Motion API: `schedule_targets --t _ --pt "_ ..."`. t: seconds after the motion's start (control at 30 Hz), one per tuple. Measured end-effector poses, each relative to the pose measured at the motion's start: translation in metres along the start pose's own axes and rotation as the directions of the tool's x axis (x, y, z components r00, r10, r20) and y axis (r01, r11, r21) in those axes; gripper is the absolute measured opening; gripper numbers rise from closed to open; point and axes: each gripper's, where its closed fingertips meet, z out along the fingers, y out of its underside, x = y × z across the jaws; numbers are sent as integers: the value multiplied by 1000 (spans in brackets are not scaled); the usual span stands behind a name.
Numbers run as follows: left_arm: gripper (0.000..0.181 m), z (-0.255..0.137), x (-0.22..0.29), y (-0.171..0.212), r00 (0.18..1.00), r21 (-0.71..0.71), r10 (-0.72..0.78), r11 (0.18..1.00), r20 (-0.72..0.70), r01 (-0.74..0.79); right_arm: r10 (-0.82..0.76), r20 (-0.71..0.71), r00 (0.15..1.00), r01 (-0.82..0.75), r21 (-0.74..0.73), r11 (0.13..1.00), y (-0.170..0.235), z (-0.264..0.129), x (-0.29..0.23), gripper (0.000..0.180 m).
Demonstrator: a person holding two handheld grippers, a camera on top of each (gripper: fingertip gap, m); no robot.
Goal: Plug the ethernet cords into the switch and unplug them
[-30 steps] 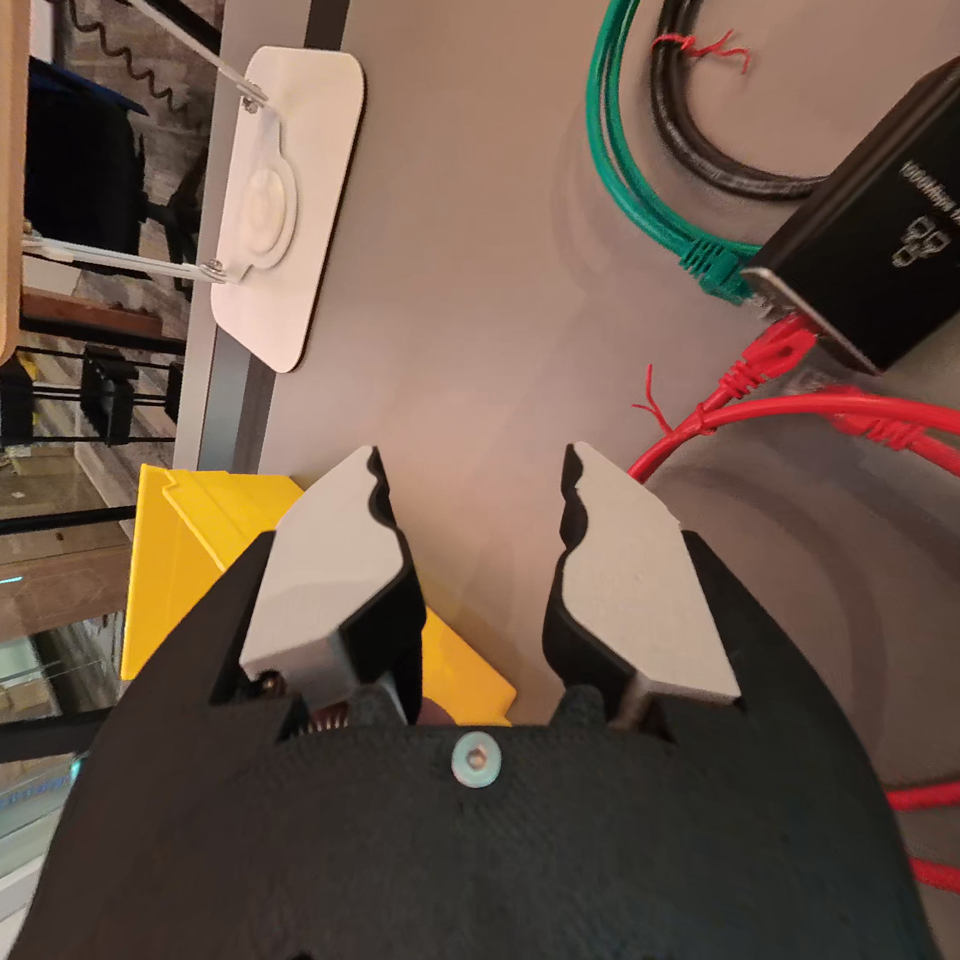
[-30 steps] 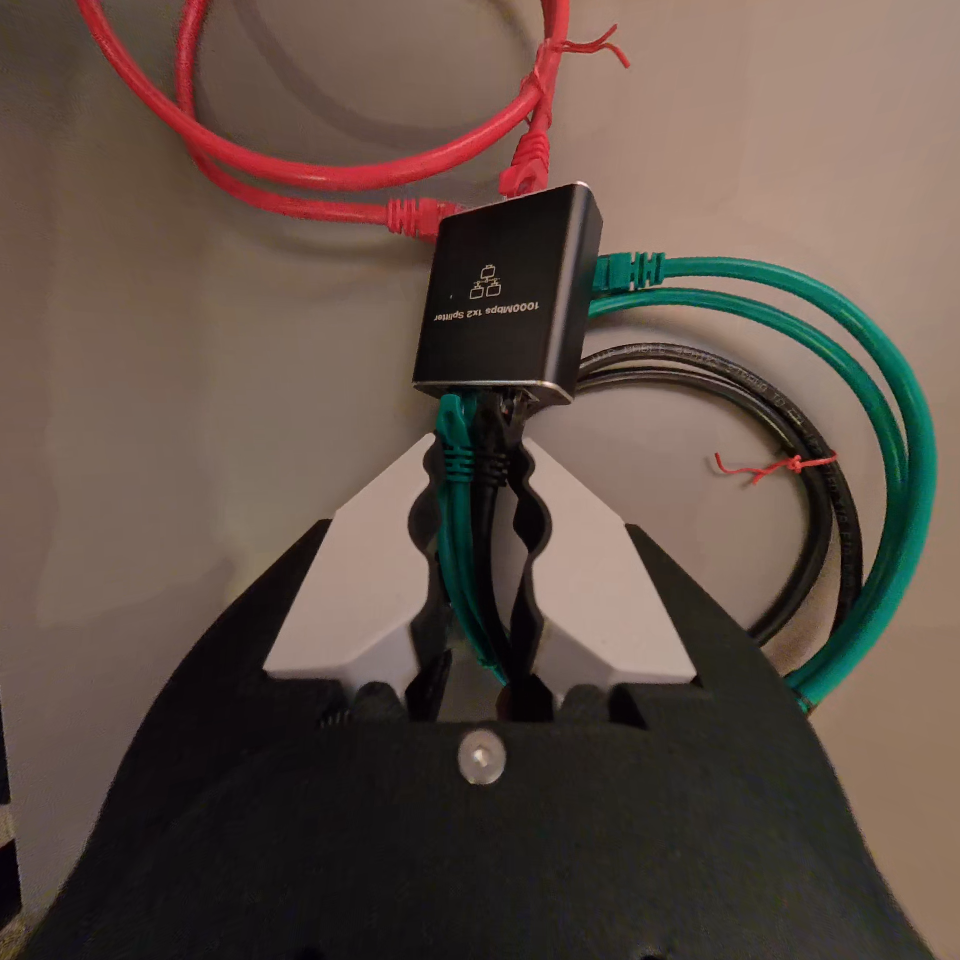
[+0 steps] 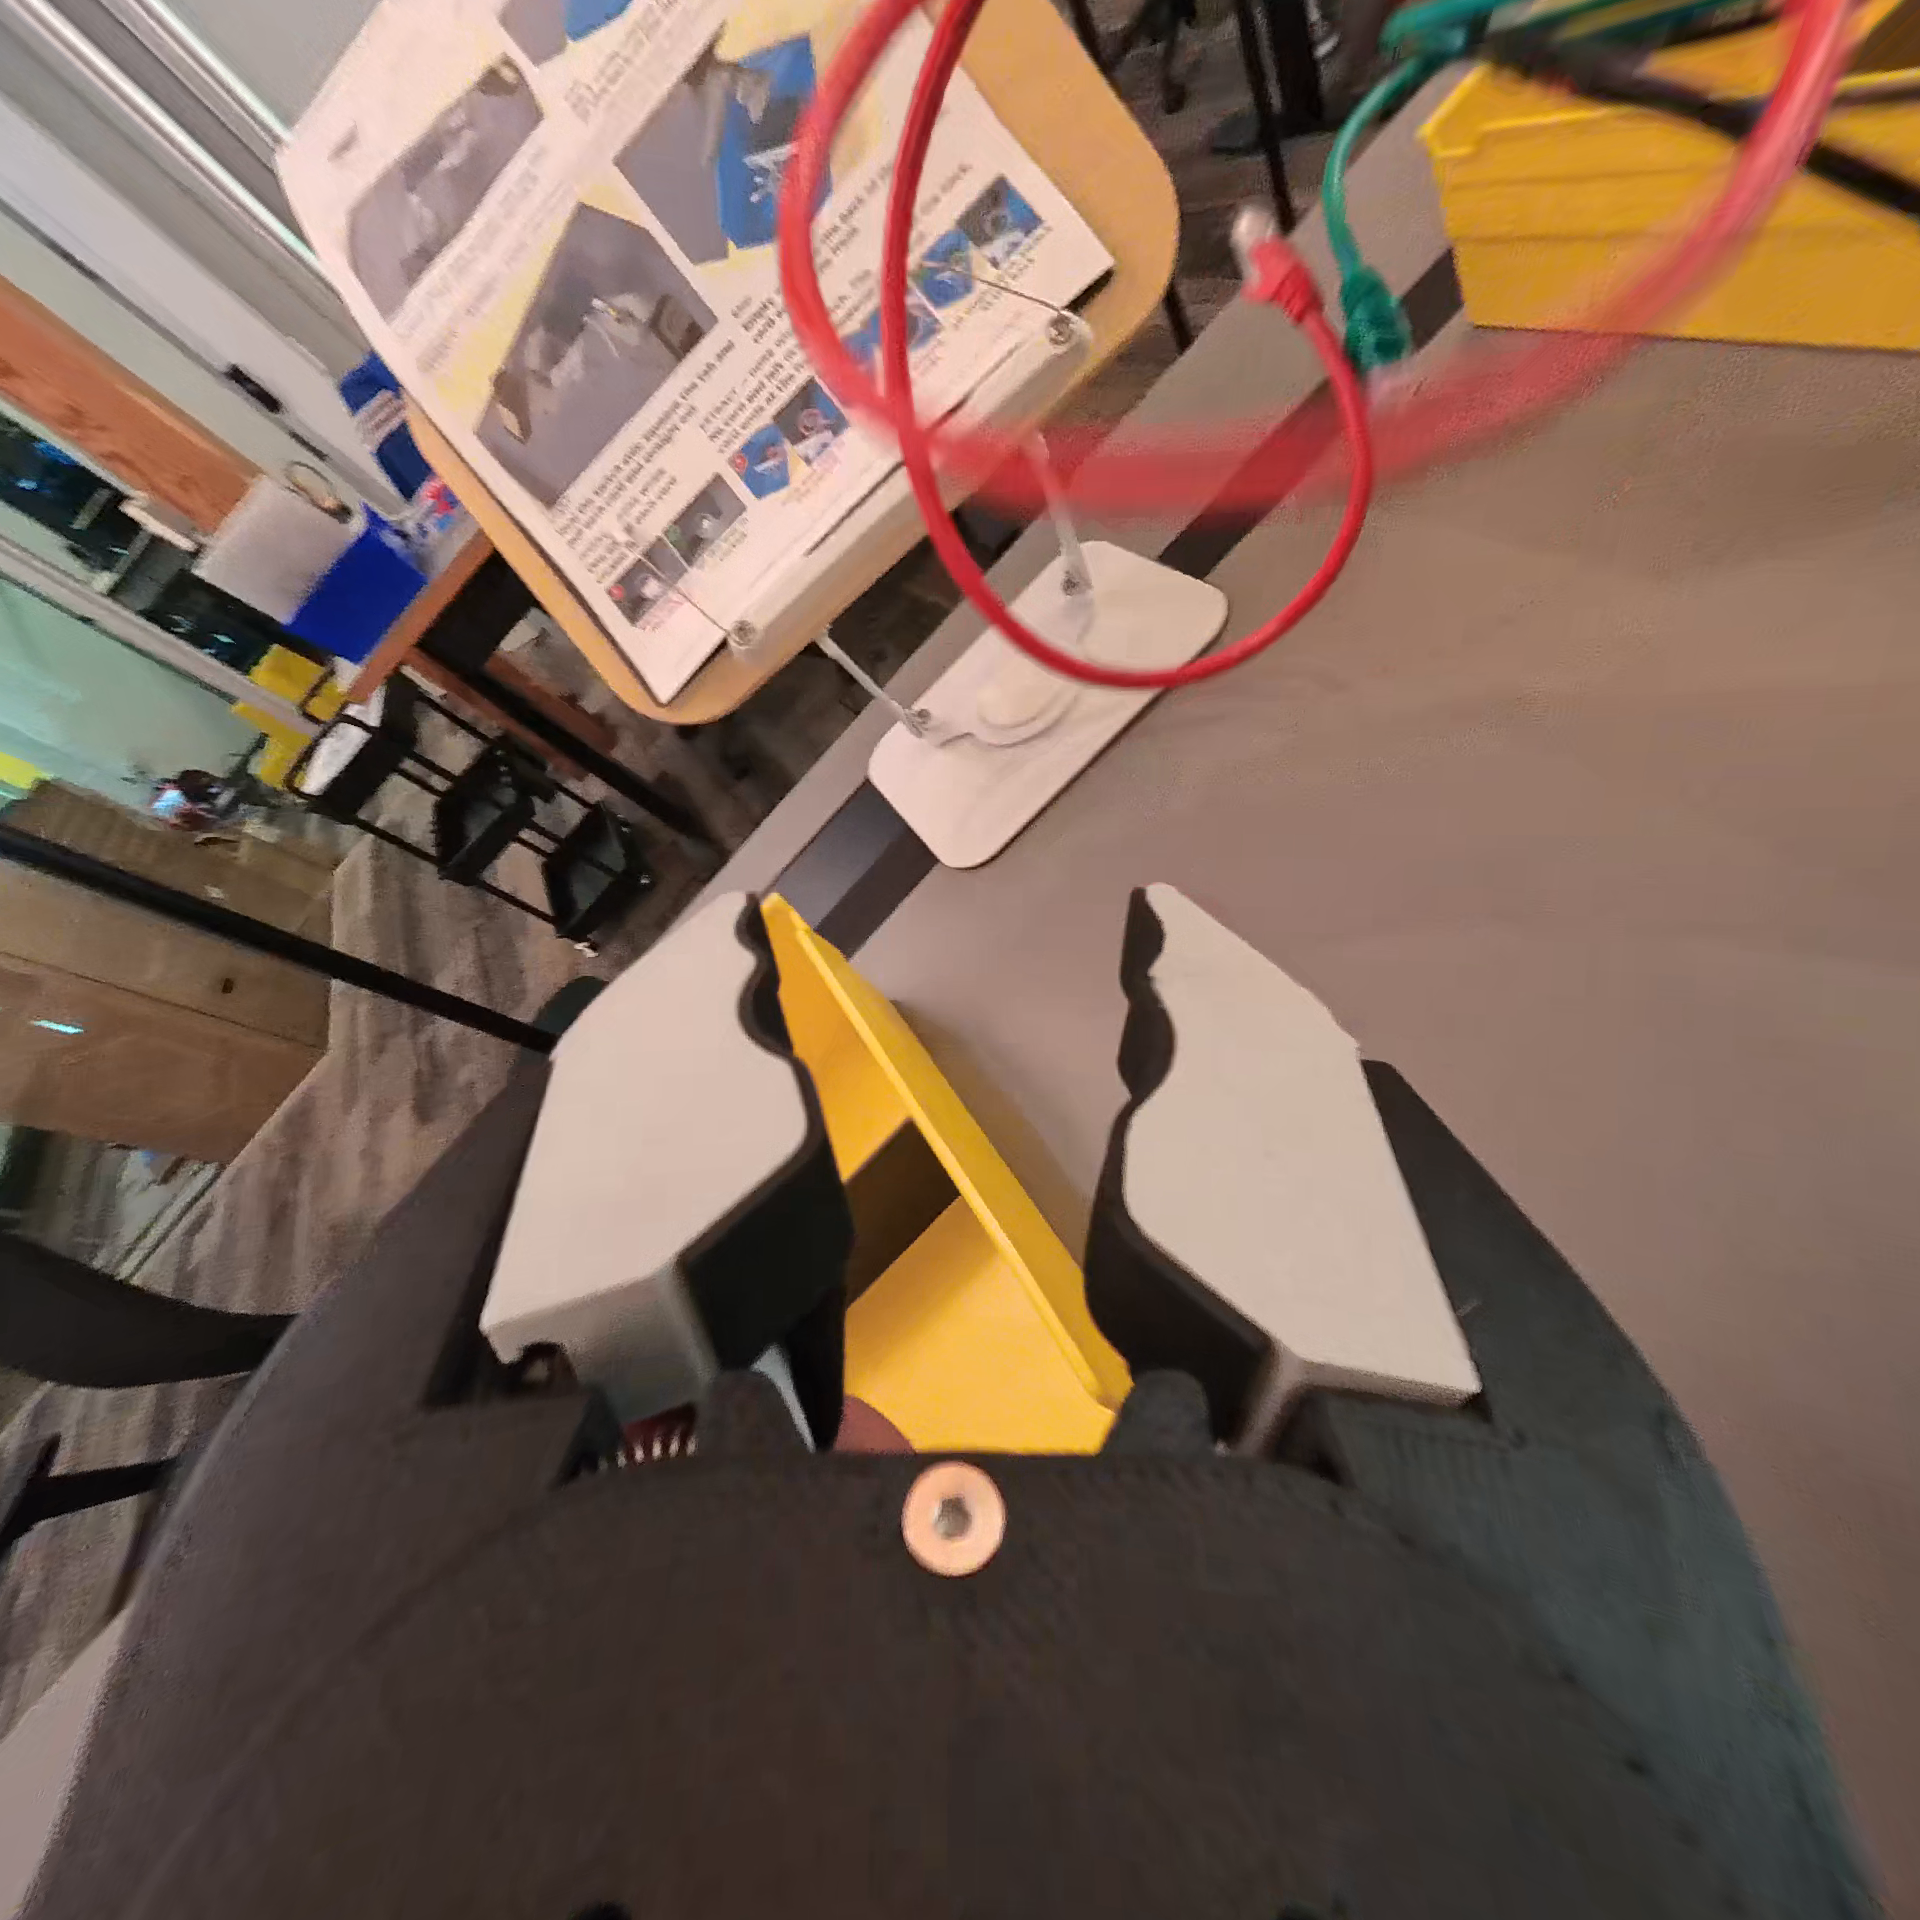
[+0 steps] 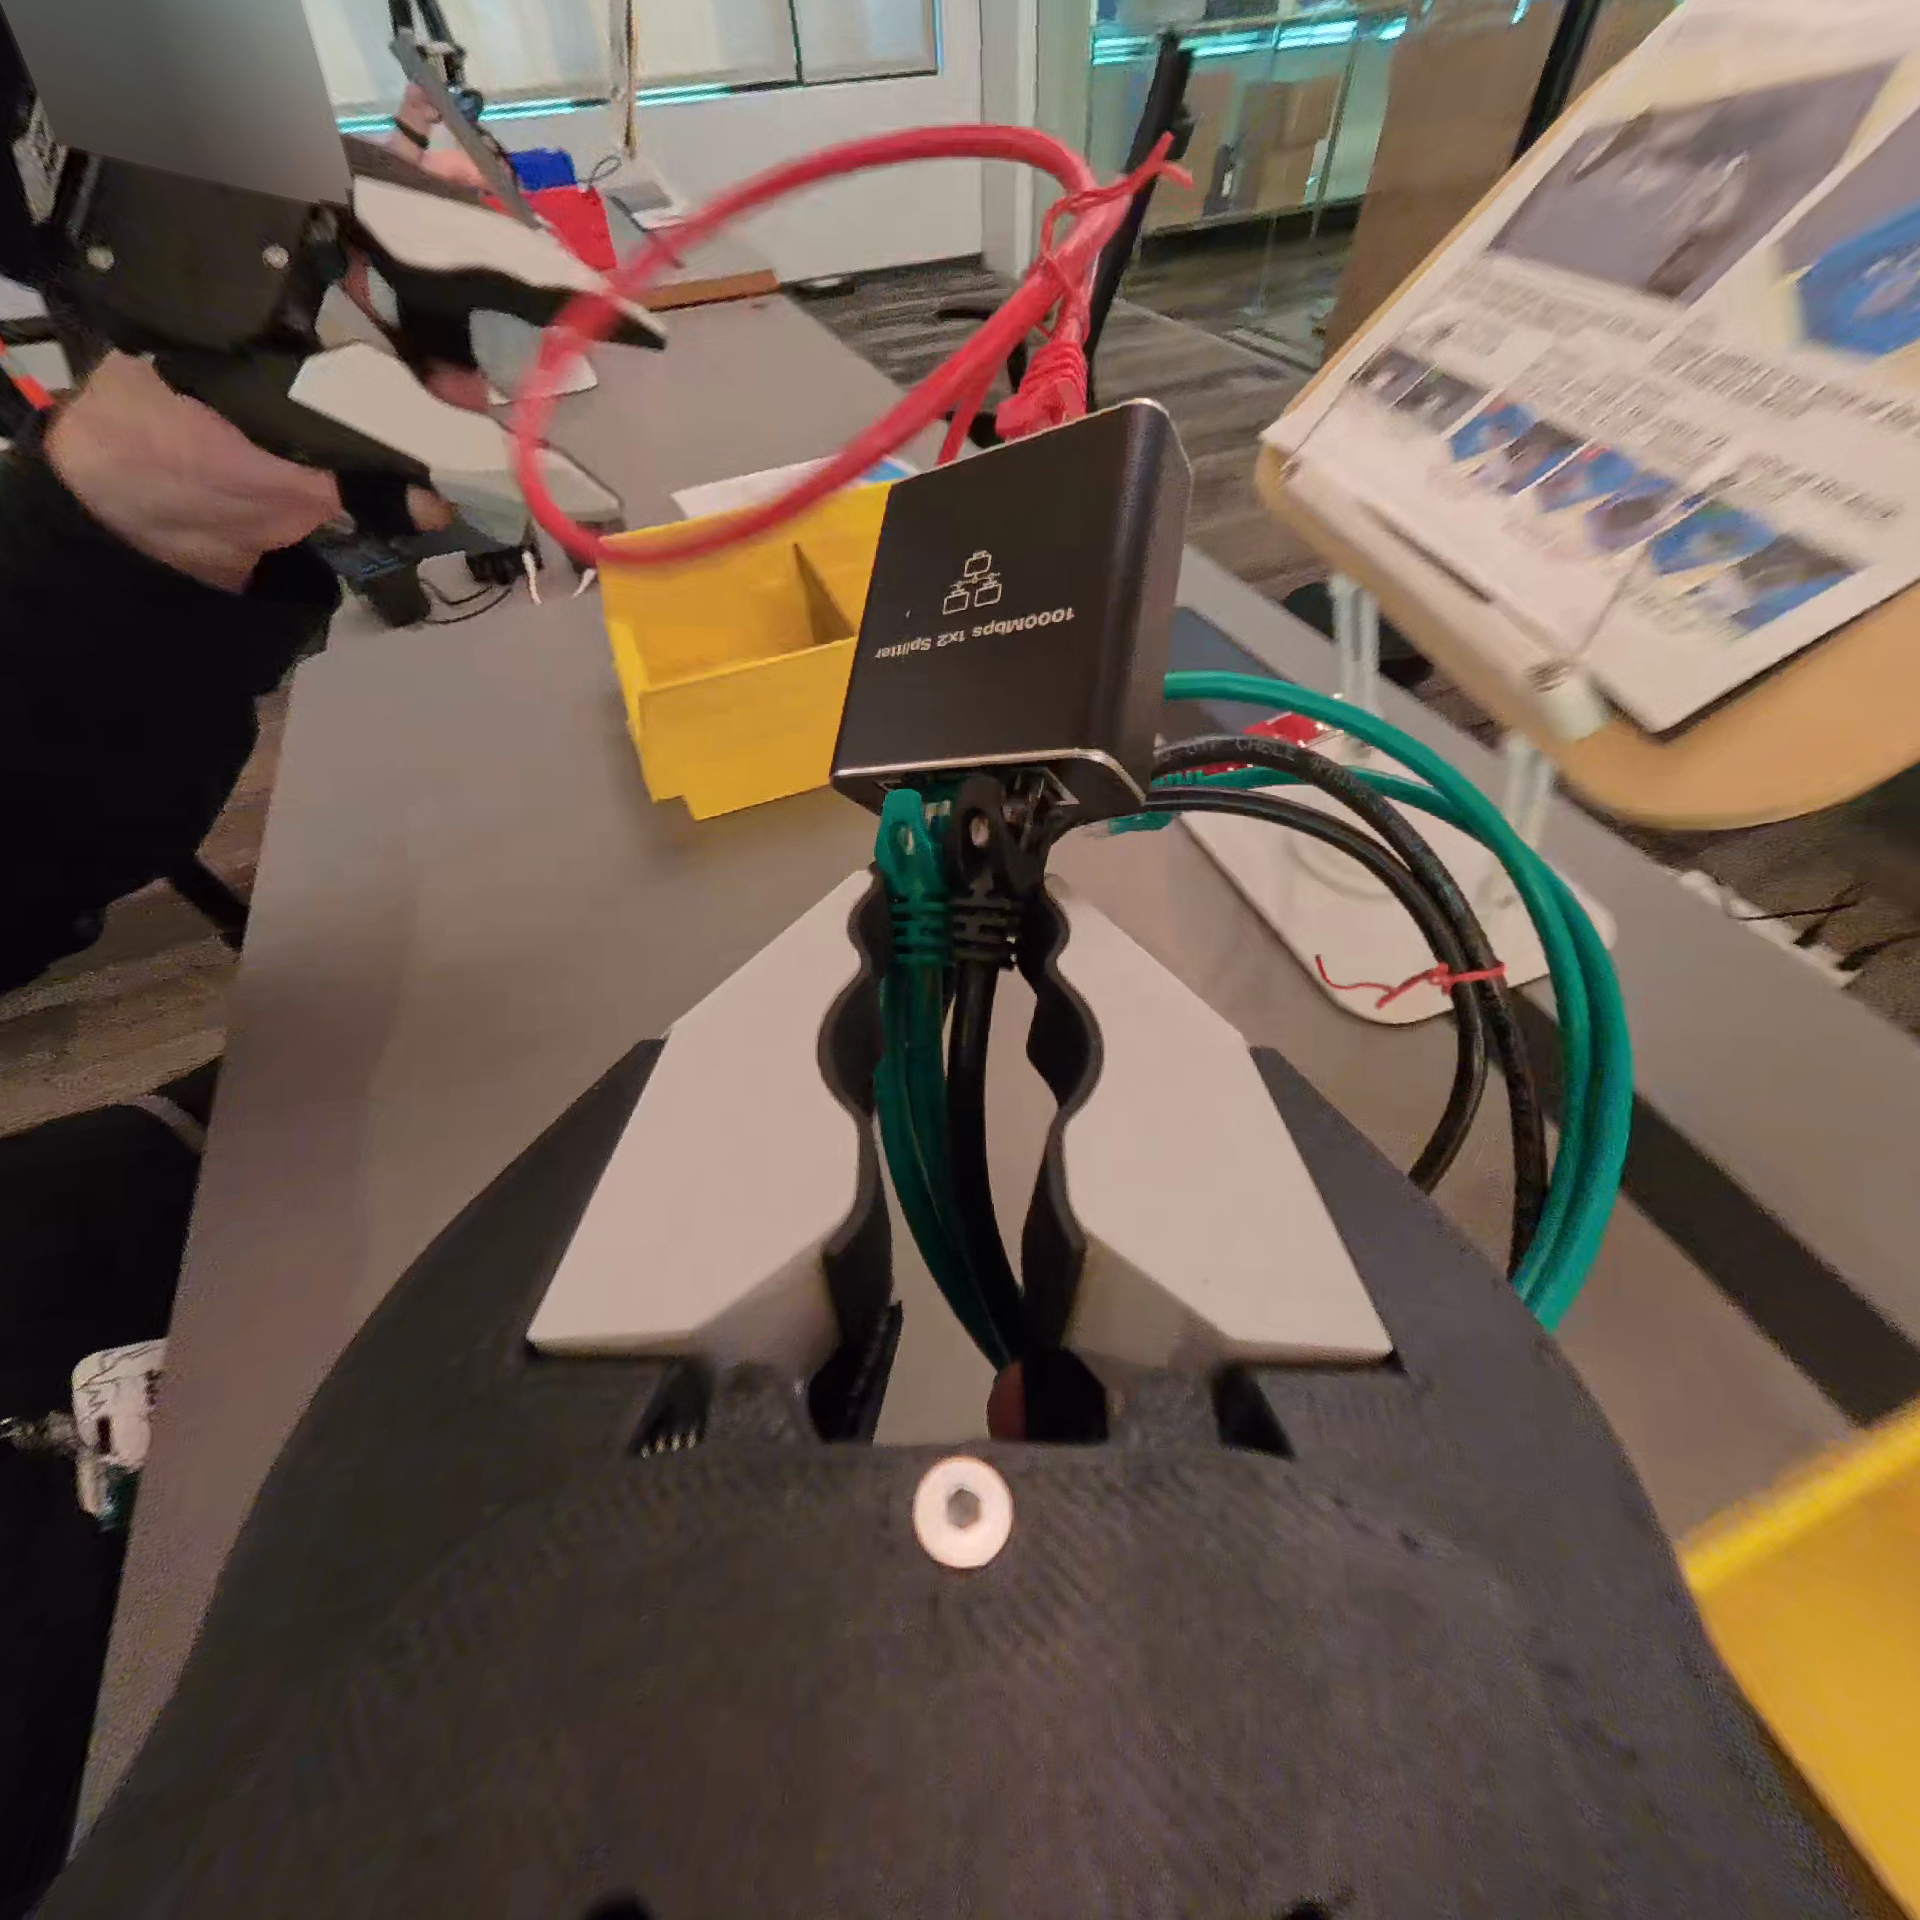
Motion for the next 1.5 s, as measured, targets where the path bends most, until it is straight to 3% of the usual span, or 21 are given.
schedule_targets --t 0.2,0.33,0.47,0.67,0.93,1.03,1.17,1.37,1.5 --pt "59 5 3 2 1000 1 -8 1000 -15 8 -6 -172 985 13 36 999 -27 -55 64 21" --pt "60 16 10 12 999 -38 1 999 -41 -2 100 -346 933 -42 170 985 -37 -100 123 21" --pt "59 24 15 17 998 -54 1 999 -56 -4 236 -443 865 -85 333 939 -30 -139 172 21" --pt "60 33 19 27 997 -72 -22 997 -80 16 322 -516 793 -111 398 911 -5 -166 200 22" --pt "60 41 31 31 993 -85 -9 996 -114 -1 536 -469 702 -280 510 813 52 -151 237 22" --pt "61 41 30 32 993 -85 -13 996 -114 4 557 -532 638 -293 501 814 74 -151 251 22" --pt "61 43 31 34 992 -87 -20 996 -121 9 552 -560 617 -283 497 820 78 -147 258 22" --pt "62 45 34 37 992 -99 -7 995 -129 -6 576 -491 654 -290 540 790 64 -141 257 23" --pt "61 46 34 37 991 -96 -19 995 -135 6 623 -495 606 -370 517 772 85 -131 265 24"
